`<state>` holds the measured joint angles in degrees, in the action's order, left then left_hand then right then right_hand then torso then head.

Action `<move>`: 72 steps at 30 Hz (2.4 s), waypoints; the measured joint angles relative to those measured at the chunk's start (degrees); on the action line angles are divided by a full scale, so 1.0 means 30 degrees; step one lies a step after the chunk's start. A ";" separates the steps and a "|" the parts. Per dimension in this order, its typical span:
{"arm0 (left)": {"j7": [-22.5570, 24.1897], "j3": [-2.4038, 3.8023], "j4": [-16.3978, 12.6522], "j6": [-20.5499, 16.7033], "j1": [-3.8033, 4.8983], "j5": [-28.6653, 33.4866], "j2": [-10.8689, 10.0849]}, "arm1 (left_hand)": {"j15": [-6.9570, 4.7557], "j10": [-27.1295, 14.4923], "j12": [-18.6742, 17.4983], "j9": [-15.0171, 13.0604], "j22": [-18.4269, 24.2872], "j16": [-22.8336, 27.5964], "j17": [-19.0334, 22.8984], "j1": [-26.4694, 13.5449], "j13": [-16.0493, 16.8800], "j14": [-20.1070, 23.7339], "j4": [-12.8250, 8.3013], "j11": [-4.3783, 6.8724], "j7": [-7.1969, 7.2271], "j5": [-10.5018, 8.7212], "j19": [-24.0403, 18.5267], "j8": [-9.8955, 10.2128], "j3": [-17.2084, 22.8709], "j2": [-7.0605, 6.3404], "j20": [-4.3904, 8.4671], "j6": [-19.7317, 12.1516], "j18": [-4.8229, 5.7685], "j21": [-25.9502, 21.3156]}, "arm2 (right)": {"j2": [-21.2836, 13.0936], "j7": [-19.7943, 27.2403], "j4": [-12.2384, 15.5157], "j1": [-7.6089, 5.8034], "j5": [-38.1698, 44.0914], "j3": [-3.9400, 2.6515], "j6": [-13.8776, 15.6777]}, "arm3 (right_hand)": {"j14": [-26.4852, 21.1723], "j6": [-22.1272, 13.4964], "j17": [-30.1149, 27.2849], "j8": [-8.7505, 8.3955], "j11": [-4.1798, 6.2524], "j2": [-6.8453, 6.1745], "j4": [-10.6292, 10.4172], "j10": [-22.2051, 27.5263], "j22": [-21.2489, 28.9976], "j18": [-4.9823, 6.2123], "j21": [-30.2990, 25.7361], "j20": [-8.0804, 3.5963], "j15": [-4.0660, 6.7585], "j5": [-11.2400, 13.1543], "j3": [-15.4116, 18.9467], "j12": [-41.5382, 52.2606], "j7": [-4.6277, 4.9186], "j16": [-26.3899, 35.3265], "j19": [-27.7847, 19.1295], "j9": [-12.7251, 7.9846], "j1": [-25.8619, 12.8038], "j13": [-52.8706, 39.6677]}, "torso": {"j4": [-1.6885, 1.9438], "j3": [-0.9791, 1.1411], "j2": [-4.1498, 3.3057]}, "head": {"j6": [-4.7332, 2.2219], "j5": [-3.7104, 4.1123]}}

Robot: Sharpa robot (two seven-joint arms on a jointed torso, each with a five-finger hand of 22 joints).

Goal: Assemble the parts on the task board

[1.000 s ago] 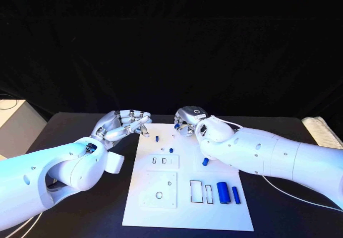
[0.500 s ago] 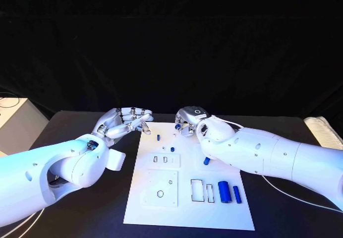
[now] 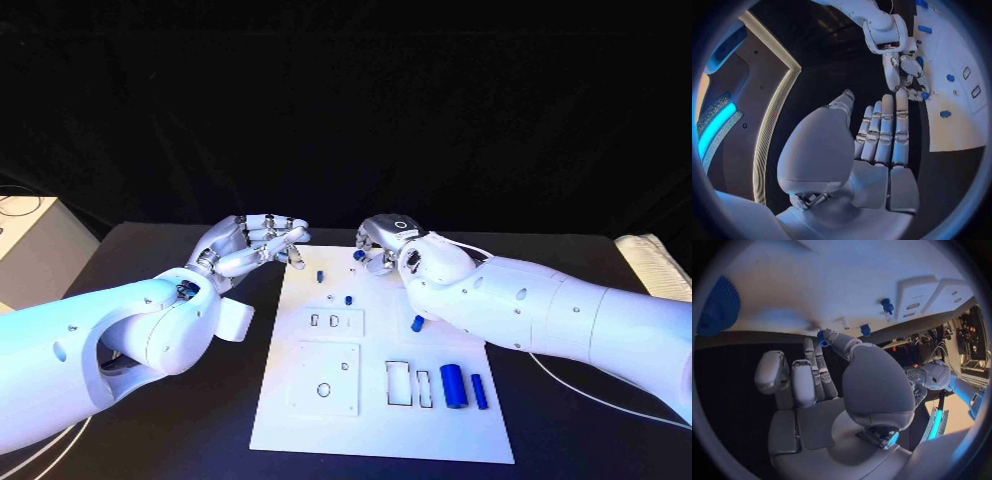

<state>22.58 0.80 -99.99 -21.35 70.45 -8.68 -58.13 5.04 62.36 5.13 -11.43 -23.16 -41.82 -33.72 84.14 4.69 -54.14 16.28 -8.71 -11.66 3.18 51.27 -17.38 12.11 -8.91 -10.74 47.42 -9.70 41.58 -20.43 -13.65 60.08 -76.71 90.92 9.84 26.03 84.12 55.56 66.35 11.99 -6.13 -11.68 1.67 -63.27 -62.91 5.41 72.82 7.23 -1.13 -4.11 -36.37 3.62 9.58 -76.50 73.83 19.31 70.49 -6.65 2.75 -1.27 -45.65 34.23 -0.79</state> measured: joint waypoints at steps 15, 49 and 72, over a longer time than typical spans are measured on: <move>-0.0016 -0.0001 0.0017 0.0000 0.0039 0.0040 -0.0038 | 0.0000 0.0000 0.0000 -0.0004 -0.0018 0.0000 0.0003 0.0000 -0.0002 0.0000 0.0000 0.0000 0.0000 0.0000 0.0001 0.0000 0.0000 0.0000 0.0000 0.0000 0.0000 -0.0005 | 0.0066 0.0144 -0.0140 -0.0001 -0.0214 0.0005 -0.0004 | -0.0068 -0.0818 -0.1263 -0.0630 -0.0234 -0.0184 0.0105 0.1251 0.1775 0.0267 -0.1521 0.0153 -0.0068 0.0150 0.0427 0.0000 0.0185 0.0760 -0.0945 -0.0106 0.0184 0.0205 | 0.0022 -0.0009 -0.0011 | 0.0053 0.0037; -0.0039 -0.0005 0.0240 0.0003 0.0060 0.0099 -0.0304 | 0.0067 0.0000 0.0000 -0.0015 -0.0060 0.0000 -0.0007 0.0000 0.0013 0.0067 0.0000 0.0000 0.0000 0.0000 -0.0068 0.0000 0.0000 0.0000 0.0069 0.0000 0.0001 0.0123 | -0.6807 0.0430 0.6464 -0.1329 -0.2631 -0.0485 -0.0088 | -0.0036 -0.0225 0.1520 -0.0852 0.0531 -0.0928 -0.0289 -0.3033 -0.2411 -0.0045 0.1222 -0.0480 0.0603 -0.0151 0.1403 0.2168 -0.0452 -0.1171 0.1678 0.0149 0.0101 -0.1518 | -0.0410 0.0088 0.0207 | -0.0172 0.0203; -0.0078 -0.0014 0.0621 0.0125 0.0054 0.0124 -0.0073 | 0.0067 0.0000 0.0000 -0.0009 -0.0100 -0.0072 -0.0027 0.0000 0.0009 0.0067 0.0000 0.0000 0.0000 0.0000 -0.0134 0.0000 0.0000 0.0000 0.0002 0.0000 0.0001 0.0123 | -0.6398 -0.0492 0.4125 -0.1268 -0.6488 -0.0450 -0.3616 | -0.0040 -0.3272 0.2874 0.1169 0.0548 0.0118 -0.2688 -0.6851 -0.4012 -0.1497 0.5247 -0.0332 0.0299 -0.1733 0.7699 2.6790 -0.0025 -0.4238 0.3439 0.1228 0.1747 -2.2772 | -0.0652 0.0309 0.0284 | 0.0051 0.0295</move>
<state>22.35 0.76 -98.13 -20.97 70.61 -8.31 -58.35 5.24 62.36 5.14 -11.46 -23.45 -42.04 -33.80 84.14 4.72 -53.94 16.28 -8.71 -11.66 3.18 50.87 -17.38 12.11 -8.91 -10.74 47.42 -9.69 41.95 -39.63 -15.13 72.45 -80.52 71.46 8.49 15.18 84.00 45.75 74.97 15.50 -4.49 -11.32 -6.39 -83.82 -74.95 0.92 88.57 6.24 -0.23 -9.30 -13.28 83.99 9.50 -89.22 84.14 23.00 75.73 -74.96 0.79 -0.34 -44.80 34.38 0.09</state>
